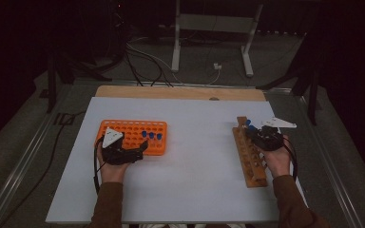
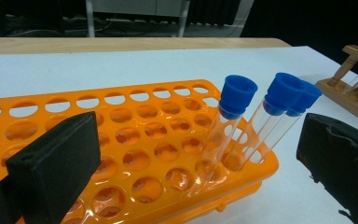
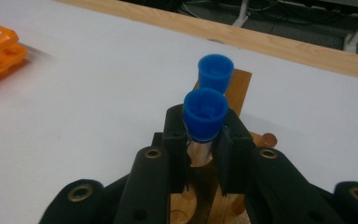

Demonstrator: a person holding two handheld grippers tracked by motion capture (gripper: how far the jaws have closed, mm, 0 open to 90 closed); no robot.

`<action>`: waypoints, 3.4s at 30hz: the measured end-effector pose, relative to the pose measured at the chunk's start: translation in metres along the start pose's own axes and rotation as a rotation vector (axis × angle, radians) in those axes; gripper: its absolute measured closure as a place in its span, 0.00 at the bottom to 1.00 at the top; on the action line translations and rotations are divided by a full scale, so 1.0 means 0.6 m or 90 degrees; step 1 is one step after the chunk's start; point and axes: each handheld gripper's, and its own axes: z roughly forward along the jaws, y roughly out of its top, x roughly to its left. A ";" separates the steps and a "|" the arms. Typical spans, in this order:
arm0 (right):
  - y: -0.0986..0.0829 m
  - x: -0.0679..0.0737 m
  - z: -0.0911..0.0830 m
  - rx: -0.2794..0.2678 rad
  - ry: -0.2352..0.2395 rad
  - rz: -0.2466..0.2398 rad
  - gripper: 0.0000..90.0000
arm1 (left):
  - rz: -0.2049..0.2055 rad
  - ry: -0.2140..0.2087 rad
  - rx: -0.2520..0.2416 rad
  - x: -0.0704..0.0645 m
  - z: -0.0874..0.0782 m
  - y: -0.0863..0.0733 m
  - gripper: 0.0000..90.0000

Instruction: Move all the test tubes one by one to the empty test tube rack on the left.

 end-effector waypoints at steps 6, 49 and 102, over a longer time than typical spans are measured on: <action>0.008 0.003 -0.016 -0.020 0.005 0.001 0.86 | 0.000 0.000 0.001 -0.001 0.000 0.000 0.01; 0.028 0.072 -0.053 -0.081 0.081 -0.020 0.85 | 0.016 0.002 -0.016 -0.015 -0.004 0.004 0.01; 0.020 0.142 -0.030 -0.040 0.163 -0.047 0.85 | 0.155 -0.141 0.005 -0.217 0.074 0.045 0.03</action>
